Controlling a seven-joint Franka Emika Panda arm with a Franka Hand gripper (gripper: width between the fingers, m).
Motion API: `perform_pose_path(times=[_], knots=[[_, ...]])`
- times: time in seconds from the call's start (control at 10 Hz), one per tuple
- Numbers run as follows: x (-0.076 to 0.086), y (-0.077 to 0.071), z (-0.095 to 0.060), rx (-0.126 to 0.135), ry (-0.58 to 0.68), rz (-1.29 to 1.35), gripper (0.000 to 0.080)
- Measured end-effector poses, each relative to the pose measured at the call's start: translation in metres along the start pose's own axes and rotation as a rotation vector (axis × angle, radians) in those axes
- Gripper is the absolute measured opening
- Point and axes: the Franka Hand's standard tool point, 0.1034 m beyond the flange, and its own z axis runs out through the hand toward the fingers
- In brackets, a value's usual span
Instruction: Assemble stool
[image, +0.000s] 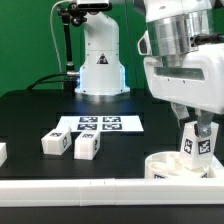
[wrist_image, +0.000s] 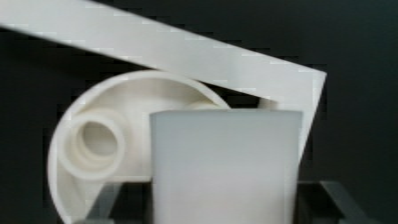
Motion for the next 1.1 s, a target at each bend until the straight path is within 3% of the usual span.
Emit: perform_pose_path(times=[0.8,0.9,1.0,1.1], knots=[[-0.011,0.001,0.003,-0.004,-0.035,0.33,0.0347],[-0.011,0.0,0.002,-0.003,-0.035,0.305,0.052],[-0.011,-0.002,-0.001,-0.001,-0.037,0.262,0.0622],[-0.013,-0.004,-0.005,-0.002,-0.041,0.231,0.0622]])
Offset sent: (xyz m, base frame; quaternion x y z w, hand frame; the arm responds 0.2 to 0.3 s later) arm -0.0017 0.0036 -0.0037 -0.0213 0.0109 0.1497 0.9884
